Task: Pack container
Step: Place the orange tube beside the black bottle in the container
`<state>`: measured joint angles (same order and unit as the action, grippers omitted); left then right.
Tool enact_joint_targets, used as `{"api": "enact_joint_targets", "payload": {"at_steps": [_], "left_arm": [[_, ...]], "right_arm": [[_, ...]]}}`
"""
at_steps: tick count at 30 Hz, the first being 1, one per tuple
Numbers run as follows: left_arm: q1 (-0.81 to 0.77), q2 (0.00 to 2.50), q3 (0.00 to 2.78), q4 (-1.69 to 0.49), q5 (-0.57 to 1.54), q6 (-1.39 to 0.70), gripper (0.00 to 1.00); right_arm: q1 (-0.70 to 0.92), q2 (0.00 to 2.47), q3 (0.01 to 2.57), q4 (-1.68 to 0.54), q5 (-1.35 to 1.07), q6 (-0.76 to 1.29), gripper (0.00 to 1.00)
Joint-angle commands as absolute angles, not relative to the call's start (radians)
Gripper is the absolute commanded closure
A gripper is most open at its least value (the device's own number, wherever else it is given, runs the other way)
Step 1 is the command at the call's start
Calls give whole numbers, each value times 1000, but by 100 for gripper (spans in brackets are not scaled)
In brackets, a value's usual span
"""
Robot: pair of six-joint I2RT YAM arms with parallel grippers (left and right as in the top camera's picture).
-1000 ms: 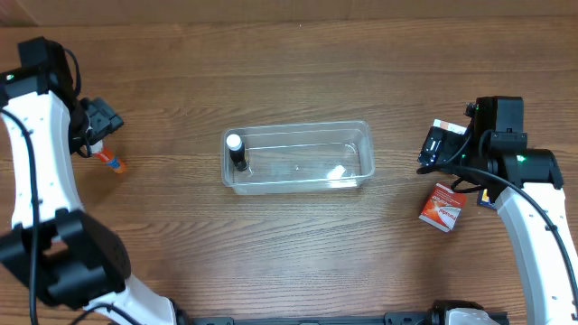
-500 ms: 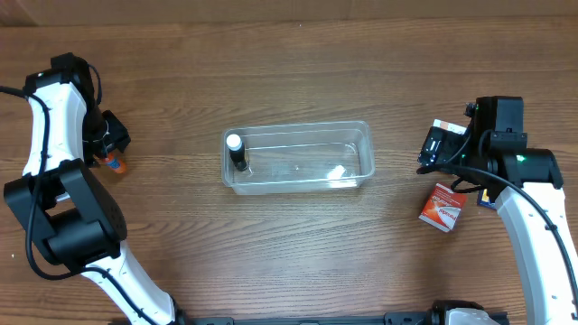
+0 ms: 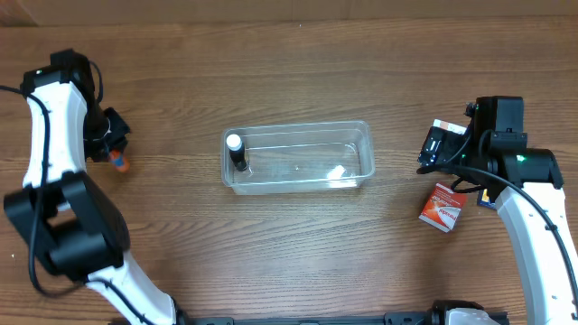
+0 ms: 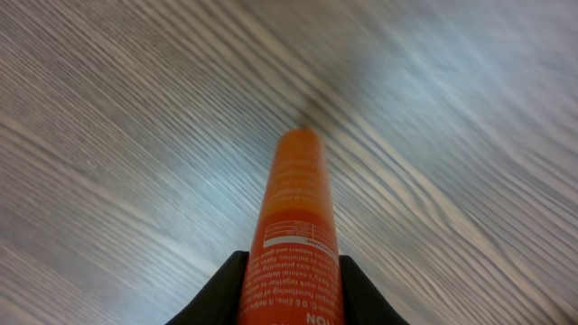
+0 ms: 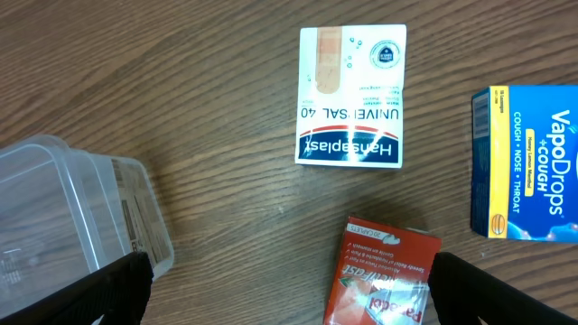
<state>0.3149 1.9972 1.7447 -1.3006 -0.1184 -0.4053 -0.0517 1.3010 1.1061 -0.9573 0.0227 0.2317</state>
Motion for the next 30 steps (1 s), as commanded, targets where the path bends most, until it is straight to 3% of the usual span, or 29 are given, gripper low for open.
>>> {"api": "enact_joint_targets", "payload": {"at_steps": [1, 5, 10, 15, 30], "left_arm": [[168, 1685, 1746, -1330, -6, -340, 96], [-112, 1494, 1745, -1382, 20, -340, 96], [-356, 1504, 1570, -1344, 20, -347, 96], [-374, 1512, 1348, -1165, 15, -363, 96], [-361, 1754, 1346, -1053, -60, -389, 96]], "right_arm": [[-56, 1304, 1133, -952, 21, 233, 0], [-56, 1304, 1133, -952, 21, 233, 0], [-56, 1304, 1133, -952, 21, 233, 0], [-56, 1304, 1133, -952, 20, 233, 0], [-56, 1304, 1132, -953, 21, 233, 0]]}}
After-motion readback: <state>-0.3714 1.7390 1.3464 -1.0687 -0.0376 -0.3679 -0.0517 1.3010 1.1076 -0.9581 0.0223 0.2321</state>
